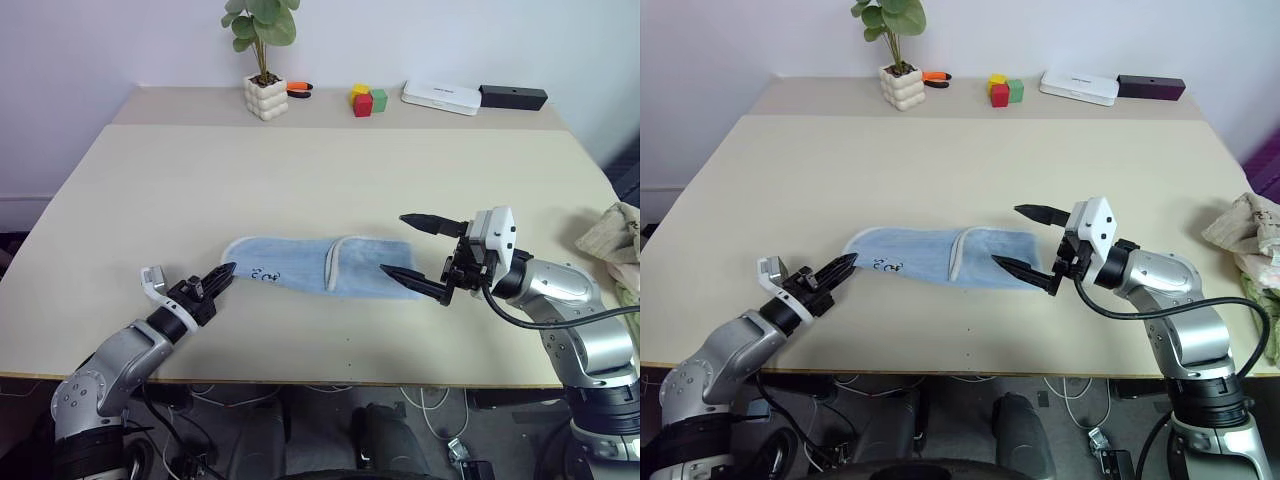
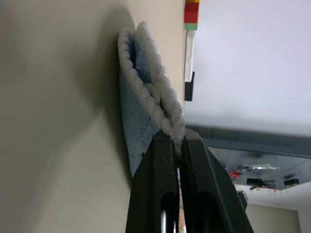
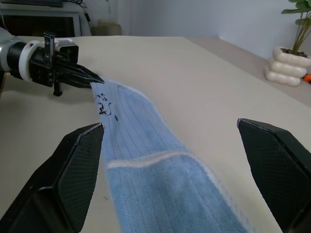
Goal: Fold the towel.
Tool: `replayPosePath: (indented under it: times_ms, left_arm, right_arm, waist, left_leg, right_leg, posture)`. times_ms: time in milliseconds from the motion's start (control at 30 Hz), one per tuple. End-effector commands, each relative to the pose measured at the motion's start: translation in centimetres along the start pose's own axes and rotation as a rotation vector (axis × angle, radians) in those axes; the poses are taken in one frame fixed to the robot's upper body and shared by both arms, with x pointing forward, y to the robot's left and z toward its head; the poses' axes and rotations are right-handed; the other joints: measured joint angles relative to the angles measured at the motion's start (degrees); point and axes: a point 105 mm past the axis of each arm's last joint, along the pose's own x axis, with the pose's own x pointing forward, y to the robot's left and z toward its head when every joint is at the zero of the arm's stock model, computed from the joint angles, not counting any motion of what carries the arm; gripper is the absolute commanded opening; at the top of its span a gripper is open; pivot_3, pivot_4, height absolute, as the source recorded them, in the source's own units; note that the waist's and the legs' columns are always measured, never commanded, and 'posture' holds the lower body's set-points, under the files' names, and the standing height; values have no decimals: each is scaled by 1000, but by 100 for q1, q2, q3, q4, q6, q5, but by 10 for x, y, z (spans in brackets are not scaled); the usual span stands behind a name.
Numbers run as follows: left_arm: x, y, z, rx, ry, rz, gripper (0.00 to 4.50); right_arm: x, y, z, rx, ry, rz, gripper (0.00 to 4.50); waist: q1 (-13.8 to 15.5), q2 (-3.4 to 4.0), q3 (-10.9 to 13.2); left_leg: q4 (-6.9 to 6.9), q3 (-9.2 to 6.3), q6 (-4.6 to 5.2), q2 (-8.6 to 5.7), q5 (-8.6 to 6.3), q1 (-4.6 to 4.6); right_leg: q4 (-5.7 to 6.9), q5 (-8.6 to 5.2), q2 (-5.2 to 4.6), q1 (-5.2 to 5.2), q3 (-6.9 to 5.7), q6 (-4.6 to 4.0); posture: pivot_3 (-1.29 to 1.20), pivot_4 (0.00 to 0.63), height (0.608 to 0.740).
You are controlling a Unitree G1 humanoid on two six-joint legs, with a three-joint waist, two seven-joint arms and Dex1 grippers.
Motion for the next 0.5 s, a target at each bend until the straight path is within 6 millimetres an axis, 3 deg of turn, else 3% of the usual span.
replayPosePath:
  times_ms: [33, 133, 267, 367, 500]
  left_arm:
    - [0, -2, -2, 74, 39, -5, 34]
    - [4, -30, -5, 334, 131, -86, 34]
    - [20, -68, -8, 464, 186, -249, 34]
    - [34, -86, -29, 580, 298, -333, 34]
    - [40, -93, -65, 651, 523, -434, 34]
  right_arm:
    - [-2, -1, 10, -58, -14, -9, 4500]
    - [-16, -6, 2, -46, 39, -27, 4500]
    - [-36, -17, -5, -52, 100, -64, 4500]
    - [-44, -20, -5, -63, 112, -69, 4500]
    - [-49, -22, -4, -69, 117, -88, 4500]
  waist:
    - [-4, -1, 0]
    - [2, -16, 9]
    - [-9, -22, 13]
    - [-19, -26, 15]
    - [-52, -28, 17]
  left_leg:
    - [0, 0, 0, 0, 0, 0]
    - [-1, 0, -1, 0, -1, -4]
    - [-4, 7, -3, -2, -1, -22]
    - [-3, 16, -2, -5, -1, -33]
    - [-10, 17, 0, -2, -2, -36]
  right_leg:
    - [0, 0, 0, -1, 0, 0]
    - [-1, 0, 3, -8, -1, -1]
    - [-25, 4, -5, -16, 0, -7]
    - [-34, 6, -5, -19, 7, -9]
    - [-34, 11, 7, -29, 11, 3]
  posture:
    - [0, 150, 740]
    - [0, 150, 740]
    - [0, 150, 740]
    - [0, 150, 740]
    - [0, 150, 740]
